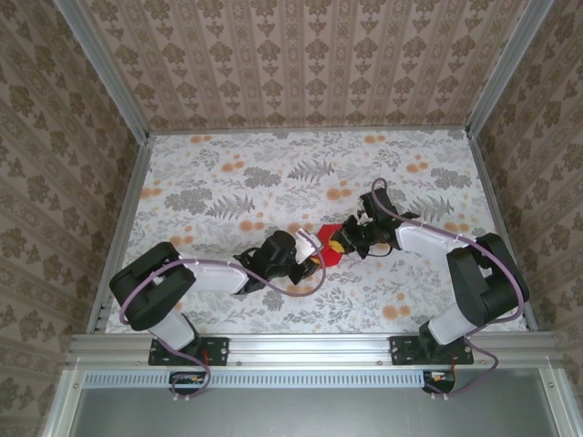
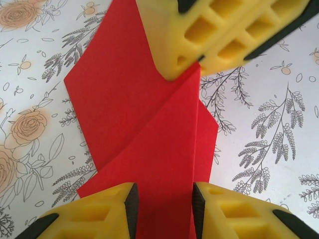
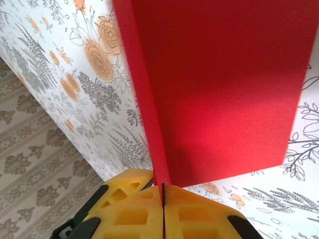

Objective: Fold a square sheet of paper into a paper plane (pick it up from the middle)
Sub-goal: Fourth fold the wing at the center of the table.

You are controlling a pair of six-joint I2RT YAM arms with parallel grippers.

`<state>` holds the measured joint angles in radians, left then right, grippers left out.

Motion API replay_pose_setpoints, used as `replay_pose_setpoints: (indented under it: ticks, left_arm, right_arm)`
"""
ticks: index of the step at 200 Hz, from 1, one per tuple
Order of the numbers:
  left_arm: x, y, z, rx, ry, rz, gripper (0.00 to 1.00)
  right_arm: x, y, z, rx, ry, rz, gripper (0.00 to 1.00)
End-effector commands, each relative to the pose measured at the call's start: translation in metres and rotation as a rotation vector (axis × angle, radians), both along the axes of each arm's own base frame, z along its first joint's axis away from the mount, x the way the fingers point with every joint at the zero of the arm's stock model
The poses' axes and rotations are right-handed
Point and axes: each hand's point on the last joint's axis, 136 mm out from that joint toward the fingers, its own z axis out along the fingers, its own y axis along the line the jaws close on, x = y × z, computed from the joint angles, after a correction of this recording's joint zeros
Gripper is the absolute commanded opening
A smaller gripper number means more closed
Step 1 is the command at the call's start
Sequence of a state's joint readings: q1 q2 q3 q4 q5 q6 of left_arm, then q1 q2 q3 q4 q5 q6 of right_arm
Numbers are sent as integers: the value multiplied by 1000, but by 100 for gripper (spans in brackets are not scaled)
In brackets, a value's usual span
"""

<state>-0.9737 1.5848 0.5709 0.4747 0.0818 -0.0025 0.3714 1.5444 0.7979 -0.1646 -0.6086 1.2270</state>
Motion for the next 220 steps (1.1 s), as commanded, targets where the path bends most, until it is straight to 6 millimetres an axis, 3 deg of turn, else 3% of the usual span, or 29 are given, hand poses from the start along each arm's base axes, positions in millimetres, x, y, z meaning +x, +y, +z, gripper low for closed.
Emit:
replay_pose_setpoints:
  ticks: [1,37,68,104,126,183,220]
  left_arm:
    - [1,-7,20,-77,-63,-33,36]
    - [0,-8,14,-70,-62,-52,32]
    - [0,-9,12,-73,-52,-56,17]
    - [-2,-11,4,-77,2,-56,6]
    - [-3,-15,0,-81,50,-49,3]
    - [-3,-22,1,-137,205,-1,0]
    - [1,-21,8,-217,363,74,0]
  right_arm:
    - [-7,3,13,55,30,17,9]
    - [-4,1,14,71,36,5,10]
    - [-2,-2,13,73,35,-6,16]
    - [-3,-9,11,41,2,3,47]
    - [-3,-15,14,-3,-72,21,58]
    - [-15,-40,19,-122,-342,34,61]
    - [-24,-41,18,-142,-458,55,60]
